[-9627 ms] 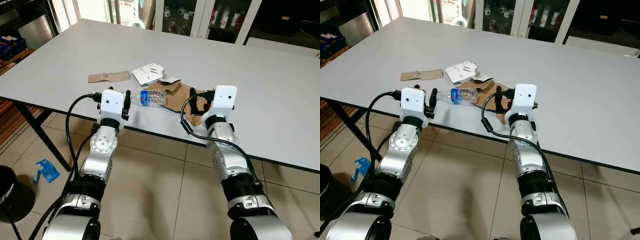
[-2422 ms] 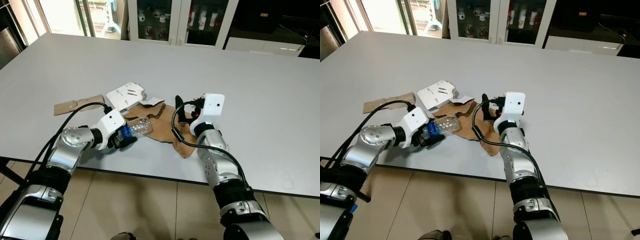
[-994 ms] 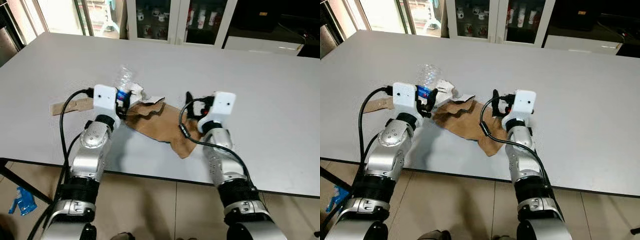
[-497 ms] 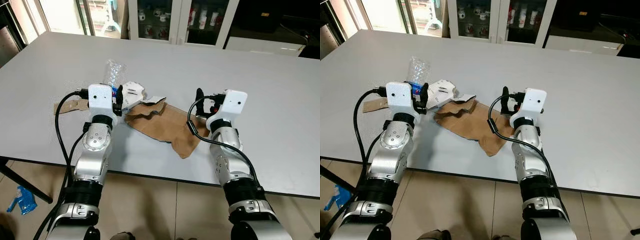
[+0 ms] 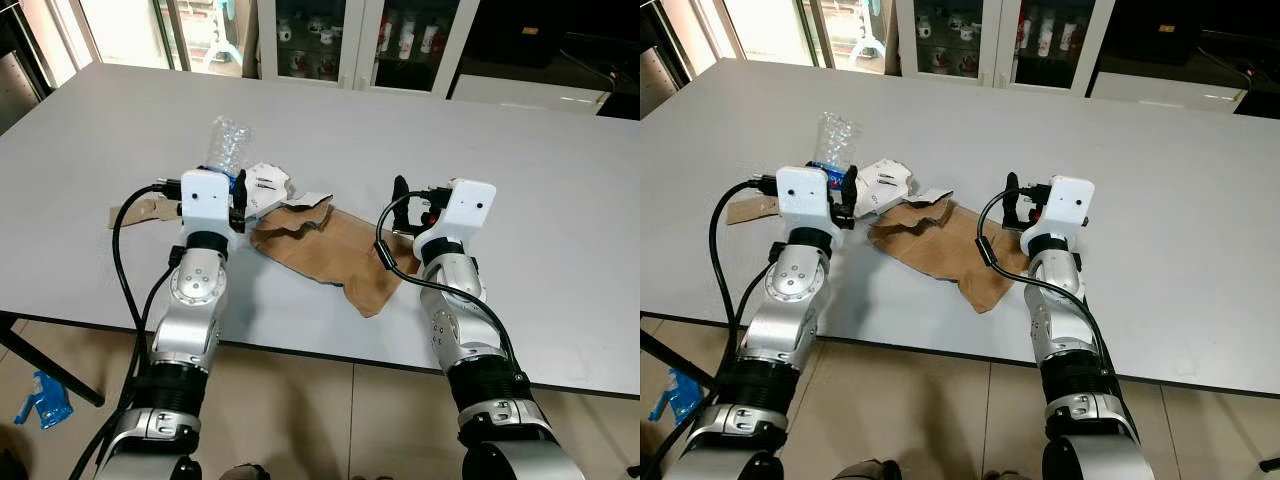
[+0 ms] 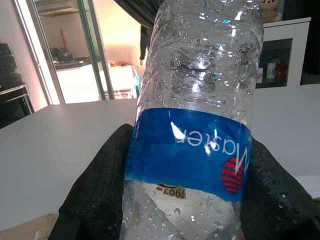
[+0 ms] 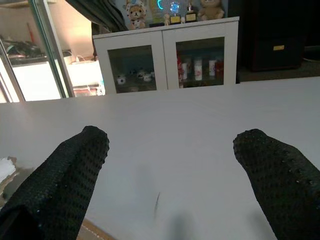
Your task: Picking trash to rubbish bin
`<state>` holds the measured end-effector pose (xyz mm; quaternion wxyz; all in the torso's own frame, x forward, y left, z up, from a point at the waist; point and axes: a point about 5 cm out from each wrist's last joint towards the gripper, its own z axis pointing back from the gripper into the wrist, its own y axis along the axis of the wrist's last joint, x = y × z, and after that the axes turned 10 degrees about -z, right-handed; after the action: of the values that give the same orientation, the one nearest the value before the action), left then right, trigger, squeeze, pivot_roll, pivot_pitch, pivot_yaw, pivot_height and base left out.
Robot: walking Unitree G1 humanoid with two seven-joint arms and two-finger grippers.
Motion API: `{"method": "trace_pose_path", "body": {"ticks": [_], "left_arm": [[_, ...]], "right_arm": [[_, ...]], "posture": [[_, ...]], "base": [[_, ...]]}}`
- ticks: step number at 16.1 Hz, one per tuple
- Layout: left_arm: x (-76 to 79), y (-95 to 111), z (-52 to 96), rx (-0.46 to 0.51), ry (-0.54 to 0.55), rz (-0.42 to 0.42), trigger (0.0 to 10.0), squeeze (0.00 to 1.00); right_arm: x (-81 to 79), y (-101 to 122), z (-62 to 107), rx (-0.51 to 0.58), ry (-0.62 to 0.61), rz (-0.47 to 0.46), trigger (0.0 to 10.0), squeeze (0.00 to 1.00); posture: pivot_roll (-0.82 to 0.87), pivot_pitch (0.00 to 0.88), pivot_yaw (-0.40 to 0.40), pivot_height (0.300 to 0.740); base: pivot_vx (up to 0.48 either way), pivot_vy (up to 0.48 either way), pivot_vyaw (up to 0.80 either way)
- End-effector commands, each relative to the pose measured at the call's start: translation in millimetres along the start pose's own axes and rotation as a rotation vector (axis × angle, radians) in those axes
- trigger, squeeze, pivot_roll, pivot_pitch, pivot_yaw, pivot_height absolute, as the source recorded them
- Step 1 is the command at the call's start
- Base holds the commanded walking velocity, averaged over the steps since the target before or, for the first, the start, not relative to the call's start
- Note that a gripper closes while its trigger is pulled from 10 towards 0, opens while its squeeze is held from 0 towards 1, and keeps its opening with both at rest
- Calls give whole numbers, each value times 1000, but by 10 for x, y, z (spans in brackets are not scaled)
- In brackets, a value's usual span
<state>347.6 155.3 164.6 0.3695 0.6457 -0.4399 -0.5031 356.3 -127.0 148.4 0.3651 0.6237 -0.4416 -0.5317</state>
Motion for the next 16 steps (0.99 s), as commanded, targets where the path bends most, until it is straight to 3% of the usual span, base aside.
{"method": "trace_pose_path", "body": {"ticks": [1,16], "left_arm": [[2,3,18,4,17,1,10000,0],[12,23,9,15,16,-2,10000,0]], "right_arm": [[15,48,-18,25,-5,4,10000,0],[-20,7,-9,10,6,0,10000,0]], "posture": [[7,61,-49,740],[8,63,-44,740]], "base": [[0,0,0],[-35,0,0]]}}
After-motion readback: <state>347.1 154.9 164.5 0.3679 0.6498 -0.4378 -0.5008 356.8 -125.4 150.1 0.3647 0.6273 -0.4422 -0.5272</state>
